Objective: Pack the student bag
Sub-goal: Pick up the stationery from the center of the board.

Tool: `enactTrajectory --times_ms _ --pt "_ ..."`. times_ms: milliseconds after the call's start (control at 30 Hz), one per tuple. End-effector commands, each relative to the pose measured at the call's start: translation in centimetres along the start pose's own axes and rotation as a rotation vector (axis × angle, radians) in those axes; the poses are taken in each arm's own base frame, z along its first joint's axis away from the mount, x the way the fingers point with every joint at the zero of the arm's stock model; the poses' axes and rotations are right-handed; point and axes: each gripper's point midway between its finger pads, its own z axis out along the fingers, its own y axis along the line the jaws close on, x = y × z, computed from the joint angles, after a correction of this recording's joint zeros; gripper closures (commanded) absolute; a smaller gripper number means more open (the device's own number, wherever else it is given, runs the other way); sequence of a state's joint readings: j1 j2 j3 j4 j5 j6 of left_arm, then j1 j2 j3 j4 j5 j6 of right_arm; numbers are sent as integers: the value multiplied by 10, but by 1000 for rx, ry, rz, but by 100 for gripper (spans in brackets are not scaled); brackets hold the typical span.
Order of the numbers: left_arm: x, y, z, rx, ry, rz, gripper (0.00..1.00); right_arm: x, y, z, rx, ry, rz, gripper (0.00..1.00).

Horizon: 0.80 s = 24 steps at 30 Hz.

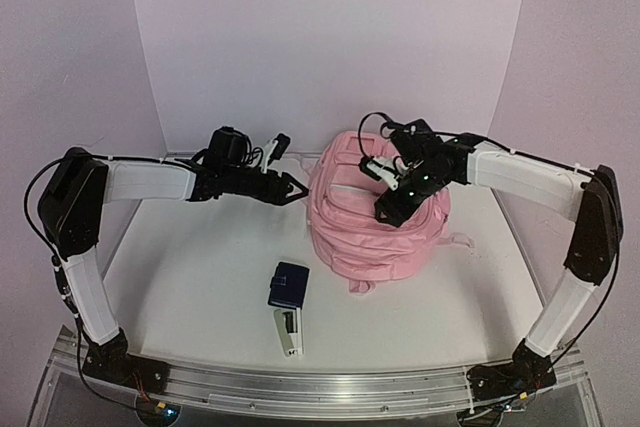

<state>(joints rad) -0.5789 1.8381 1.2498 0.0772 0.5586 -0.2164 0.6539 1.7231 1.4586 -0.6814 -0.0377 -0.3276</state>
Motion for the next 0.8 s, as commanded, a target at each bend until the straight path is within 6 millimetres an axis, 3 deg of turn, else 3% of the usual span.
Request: enactTrajectory --times_ms 0,167,300,467,567,767 --pt "-13 -15 -13 33 -58 9 31 -15 -16 8 226 13 -114 29" --pt "4 -20 -25 30 -32 -3 31 -17 -22 21 309 52 -155 31" --pt "47 -37 -27 -7 78 49 29 -16 -22 25 308 56 -155 32" --pt "129 -82 -23 -9 309 135 29 -22 -17 20 276 25 -123 31" --pt "164 -102 -25 -13 392 83 29 -23 -10 12 231 -4 -99 30" --pt "212 -119 -43 -151 411 -39 28 -25 2 -5 154 -50 -47 28"
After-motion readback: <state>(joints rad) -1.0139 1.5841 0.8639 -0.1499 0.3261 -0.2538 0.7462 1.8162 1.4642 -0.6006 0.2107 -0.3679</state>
